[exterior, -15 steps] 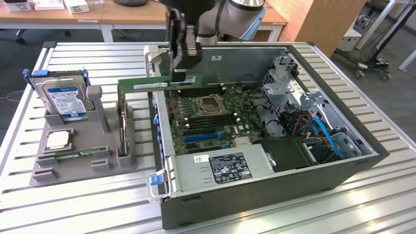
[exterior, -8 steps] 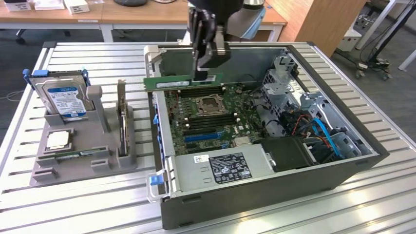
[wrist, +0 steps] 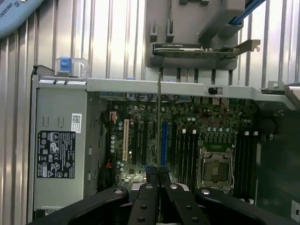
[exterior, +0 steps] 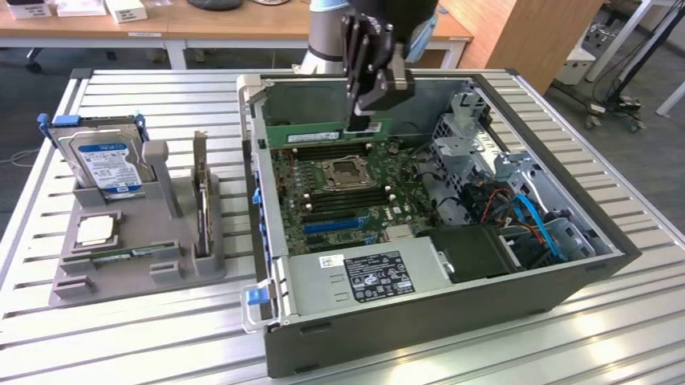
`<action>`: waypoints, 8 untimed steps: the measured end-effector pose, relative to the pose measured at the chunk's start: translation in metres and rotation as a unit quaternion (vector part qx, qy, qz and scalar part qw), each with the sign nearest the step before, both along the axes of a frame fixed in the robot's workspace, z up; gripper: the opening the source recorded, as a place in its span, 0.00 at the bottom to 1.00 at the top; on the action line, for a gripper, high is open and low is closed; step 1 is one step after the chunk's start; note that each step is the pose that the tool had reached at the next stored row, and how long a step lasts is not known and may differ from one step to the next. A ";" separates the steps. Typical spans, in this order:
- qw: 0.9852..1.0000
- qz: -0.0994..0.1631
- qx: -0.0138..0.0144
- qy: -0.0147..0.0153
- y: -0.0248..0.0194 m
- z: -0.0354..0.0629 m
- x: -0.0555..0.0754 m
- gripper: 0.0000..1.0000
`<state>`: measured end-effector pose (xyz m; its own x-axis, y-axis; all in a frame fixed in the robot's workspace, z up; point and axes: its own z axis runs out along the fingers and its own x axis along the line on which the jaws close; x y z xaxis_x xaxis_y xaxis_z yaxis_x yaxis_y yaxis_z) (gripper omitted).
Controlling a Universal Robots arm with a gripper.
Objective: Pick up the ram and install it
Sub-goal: 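Pick up the ram and move it above insertion slot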
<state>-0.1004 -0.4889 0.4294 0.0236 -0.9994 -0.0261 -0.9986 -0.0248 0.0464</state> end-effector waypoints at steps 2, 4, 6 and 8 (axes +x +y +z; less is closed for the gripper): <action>1.000 0.000 0.000 0.000 0.0000 0.0000 0.008 0.12; 1.000 0.000 0.000 0.000 0.0000 0.0000 0.016 0.12; 1.000 0.000 0.000 0.000 0.0000 0.0000 0.024 0.12; 1.000 0.000 0.000 0.000 0.0000 0.0000 0.031 0.12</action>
<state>-0.0692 -0.4889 0.4293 0.0236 -0.9994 -0.0261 -0.9986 -0.0248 0.0464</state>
